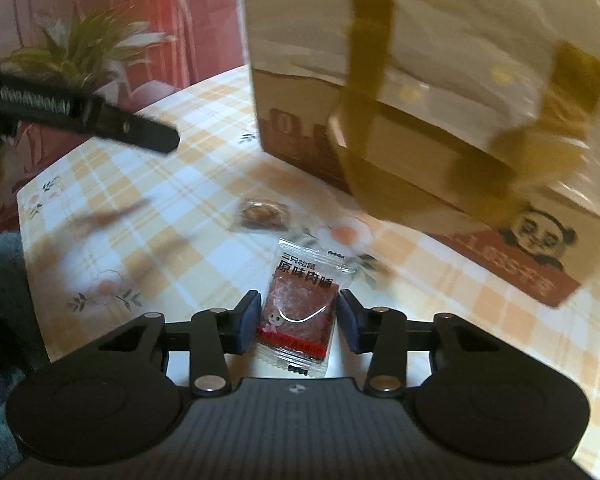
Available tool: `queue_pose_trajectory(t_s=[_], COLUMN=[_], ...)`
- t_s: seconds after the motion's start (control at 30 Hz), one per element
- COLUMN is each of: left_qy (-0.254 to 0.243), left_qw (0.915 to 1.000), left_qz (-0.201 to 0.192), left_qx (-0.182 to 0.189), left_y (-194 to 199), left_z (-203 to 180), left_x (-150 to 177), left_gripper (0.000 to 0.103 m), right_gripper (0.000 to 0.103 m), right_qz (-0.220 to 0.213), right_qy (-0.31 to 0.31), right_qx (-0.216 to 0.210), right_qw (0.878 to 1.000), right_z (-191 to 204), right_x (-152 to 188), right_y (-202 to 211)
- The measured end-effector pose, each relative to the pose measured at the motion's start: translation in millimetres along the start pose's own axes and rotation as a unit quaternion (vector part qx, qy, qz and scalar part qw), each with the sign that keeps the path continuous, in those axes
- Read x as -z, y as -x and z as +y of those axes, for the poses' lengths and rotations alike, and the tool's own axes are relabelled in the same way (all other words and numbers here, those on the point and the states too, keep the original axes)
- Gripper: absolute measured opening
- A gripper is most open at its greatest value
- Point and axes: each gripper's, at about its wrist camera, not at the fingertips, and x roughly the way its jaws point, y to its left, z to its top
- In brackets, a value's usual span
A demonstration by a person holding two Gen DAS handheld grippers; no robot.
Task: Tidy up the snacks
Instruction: 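Grasp the red meat-snack packet with the right tool while the left tool grasps the clear wrapped candy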
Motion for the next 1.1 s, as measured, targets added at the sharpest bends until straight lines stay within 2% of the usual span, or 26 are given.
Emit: queue_pose_trajectory(t_s=[0.1,0.17,0.2,0.4,0.53,0.63,0.73,0.9,0.93,0.97,1.0,1.1], left_qy=[-0.043,-0.07,-0.078,-0.112,-0.143,-0.171,-0.17,-0.139,-0.135,-0.134,-0.136,-0.108], left_qw=[0.999,0.9971,0.9963,0.9921,0.9864,0.9824,0.9831,0.9885,0.9893,0.9897,0.9897,0.9928], left_qz=[0.011,0.017,0.02,0.033,0.051,0.056,0.053,0.048,0.046,0.044,0.042,0.036], left_qx=[0.01,0.025,0.03,0.044,0.064,0.052,0.044,0.035,0.031,0.023,0.015,0.035], left_y=[-16.3,-28.8,-34.6,-56.6,-60.8,-61.3,-58.9,-57.8,-57.8,-57.9,-57.6,-53.6], left_z=[-13.7,-21.4,-24.3,-38.4,-48.1,-54.6,-52.9,-46.1,-45.3,-45.6,-46.6,-43.4], left_x=[0.5,-0.6,-2.2,-9.7,-4.0,5.4,11.4,11.7,10.3,10.5,10.7,7.1], left_gripper=[0.06,0.047,0.046,0.046,0.046,0.047,0.047,0.046,0.042,0.03,0.021,0.021], right_gripper=[0.044,0.044,0.044,0.044,0.044,0.044,0.044,0.044,0.044,0.044,0.044,0.044], right_qz=[-0.005,-0.007,-0.008,-0.012,-0.014,-0.014,-0.014,-0.015,-0.015,-0.015,-0.015,-0.015], right_qy=[-0.009,-0.015,-0.019,-0.037,-0.045,-0.045,-0.046,-0.053,-0.054,-0.054,-0.053,-0.049], right_qx=[0.01,0.014,0.016,0.02,0.018,0.017,0.016,0.014,0.014,0.015,0.015,0.011], right_qw=[1.0,1.0,1.0,0.999,0.999,0.999,0.999,0.998,0.998,0.998,0.998,0.999], right_z=[-7.0,-11.7,-13.7,-20.7,-22.1,-21.9,-22.6,-25.8,-26.2,-25.9,-25.5,-23.5], right_x=[6.0,9.0,10.2,16.0,17.9,17.6,18.2,20.7,21.1,21.4,21.5,21.9], right_y=[5.6,8.6,9.9,16.1,17.9,17.9,18.8,21.7,21.6,21.9,22.1,23.9])
